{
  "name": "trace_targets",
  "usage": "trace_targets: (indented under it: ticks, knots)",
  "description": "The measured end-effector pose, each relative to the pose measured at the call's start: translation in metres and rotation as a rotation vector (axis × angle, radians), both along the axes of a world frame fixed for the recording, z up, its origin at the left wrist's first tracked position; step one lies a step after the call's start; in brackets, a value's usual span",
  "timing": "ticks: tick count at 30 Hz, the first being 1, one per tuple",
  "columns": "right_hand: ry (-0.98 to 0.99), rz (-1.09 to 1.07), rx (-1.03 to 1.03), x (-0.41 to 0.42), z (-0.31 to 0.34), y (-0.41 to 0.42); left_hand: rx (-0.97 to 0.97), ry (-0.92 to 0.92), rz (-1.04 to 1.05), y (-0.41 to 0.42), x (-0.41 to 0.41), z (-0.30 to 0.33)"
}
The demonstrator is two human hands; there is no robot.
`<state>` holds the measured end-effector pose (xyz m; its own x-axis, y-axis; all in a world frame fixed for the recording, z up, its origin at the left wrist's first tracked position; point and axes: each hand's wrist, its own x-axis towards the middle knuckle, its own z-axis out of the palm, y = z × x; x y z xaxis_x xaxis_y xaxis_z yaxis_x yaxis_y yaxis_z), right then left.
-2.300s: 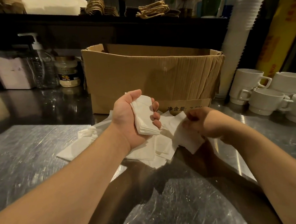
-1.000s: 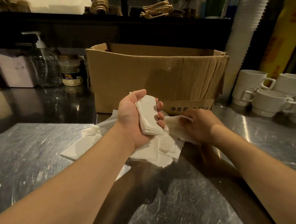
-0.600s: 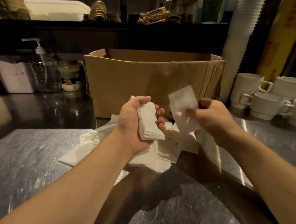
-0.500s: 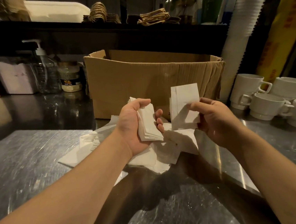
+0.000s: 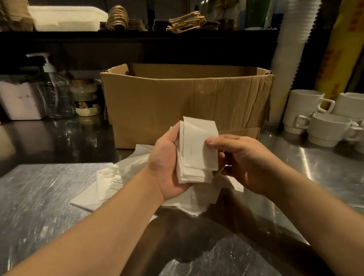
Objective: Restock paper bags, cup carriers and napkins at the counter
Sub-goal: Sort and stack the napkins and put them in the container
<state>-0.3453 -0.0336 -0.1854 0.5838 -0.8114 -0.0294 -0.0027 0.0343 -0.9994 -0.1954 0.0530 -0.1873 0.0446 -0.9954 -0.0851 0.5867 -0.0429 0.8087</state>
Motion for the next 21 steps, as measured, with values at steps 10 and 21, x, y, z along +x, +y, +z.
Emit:
trace_targets:
  ticks: [10, 21]
  knots:
    - [0.079, -0.123, -0.172, 0.003, 0.005, 0.008, 0.038, -0.081, -0.015, 0.001, -0.002, 0.000]
    - [-0.234, -0.036, 0.034, -0.016, 0.021, 0.005, 0.100, -0.019, -0.041, 0.000, -0.001, -0.003]
